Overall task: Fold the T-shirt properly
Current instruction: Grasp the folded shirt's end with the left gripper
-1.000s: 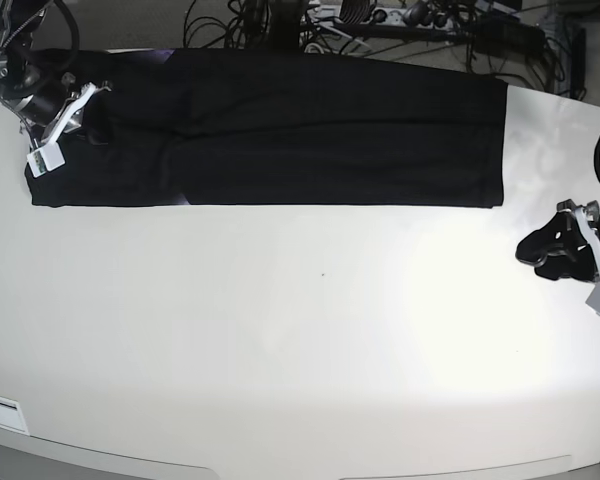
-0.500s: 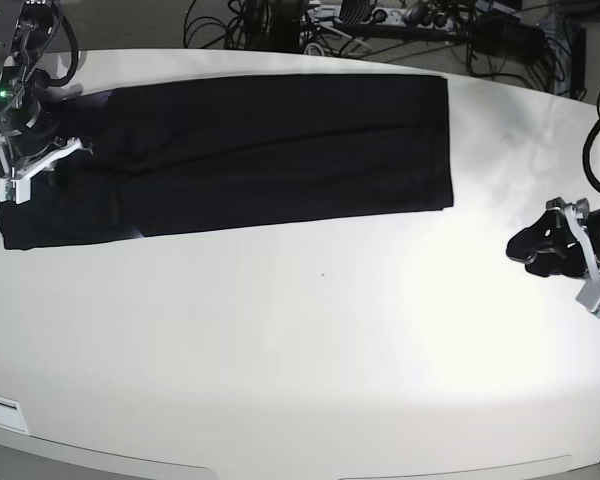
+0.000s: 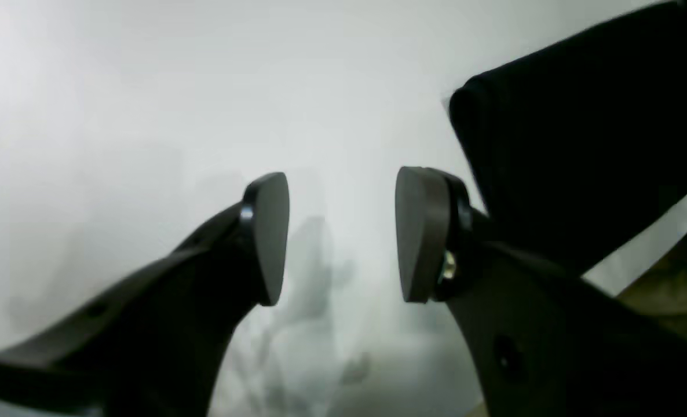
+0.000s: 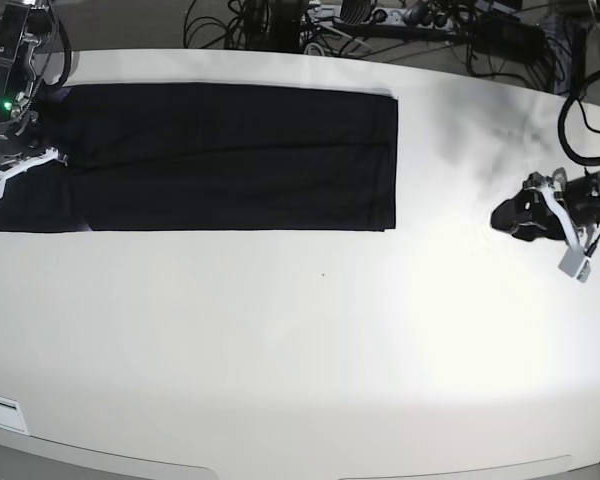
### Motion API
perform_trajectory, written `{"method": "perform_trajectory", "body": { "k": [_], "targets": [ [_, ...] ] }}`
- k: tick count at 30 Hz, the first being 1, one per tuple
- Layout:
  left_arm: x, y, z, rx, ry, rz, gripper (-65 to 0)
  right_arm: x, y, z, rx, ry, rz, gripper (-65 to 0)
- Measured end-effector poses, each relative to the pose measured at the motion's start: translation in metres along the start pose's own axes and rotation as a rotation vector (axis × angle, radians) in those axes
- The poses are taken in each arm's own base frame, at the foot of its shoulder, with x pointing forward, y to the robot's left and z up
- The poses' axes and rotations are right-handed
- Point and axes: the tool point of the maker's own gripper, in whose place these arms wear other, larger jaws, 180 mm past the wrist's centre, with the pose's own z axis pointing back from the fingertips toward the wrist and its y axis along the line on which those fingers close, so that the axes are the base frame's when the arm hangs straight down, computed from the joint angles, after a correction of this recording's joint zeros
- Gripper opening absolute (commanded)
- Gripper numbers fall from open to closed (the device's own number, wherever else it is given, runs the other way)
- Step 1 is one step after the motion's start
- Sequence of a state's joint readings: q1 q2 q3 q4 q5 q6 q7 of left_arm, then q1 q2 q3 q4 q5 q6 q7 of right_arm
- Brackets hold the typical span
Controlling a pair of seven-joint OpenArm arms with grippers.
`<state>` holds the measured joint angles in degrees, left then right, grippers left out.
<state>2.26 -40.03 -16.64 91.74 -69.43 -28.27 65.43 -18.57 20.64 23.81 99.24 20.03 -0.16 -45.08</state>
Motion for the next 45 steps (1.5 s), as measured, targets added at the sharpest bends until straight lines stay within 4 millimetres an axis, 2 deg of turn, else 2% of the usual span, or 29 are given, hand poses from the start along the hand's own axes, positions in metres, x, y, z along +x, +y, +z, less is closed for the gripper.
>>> {"method": "perform_trajectory", "body": {
  "k": [3,7,15,23,29,41,45],
  "targets": [
    [-0.014,-0.004,-0.001,-0.021,-0.046,0.092,-33.3,0.016,0.012,0.01,0.047,-0.045,0.046,-46.9],
    [-0.03,-0.012,-0.003,-0.058,-0.101,0.201,-33.3,0.037,0.023,0.023,0.08,-0.11,0.077,-46.8],
    [-0.059,-0.041,-0.019,-0.16,-0.086,0.306,-33.3,0.035,0.027,0.025,0.098,-0.096,0.105,-46.8],
    [-0.078,-0.086,-0.057,-0.278,-0.033,0.337,-33.3,0.034,0.027,0.025,0.099,-0.092,0.104,-46.8],
    [-0.074,-0.095,-0.068,-0.282,-0.08,0.367,-33.3,0.032,0.027,0.024,0.098,-0.077,0.105,-46.8],
    [-0.064,-0.125,-0.091,-0.339,-0.171,0.44,-33.3,0.031,0.03,0.025,0.114,-0.078,0.126,-46.8],
    [-0.062,-0.159,-0.105,-0.429,-0.159,0.434,-33.3,0.031,0.03,0.025,0.114,-0.078,0.126,-46.8]
  ]
}}
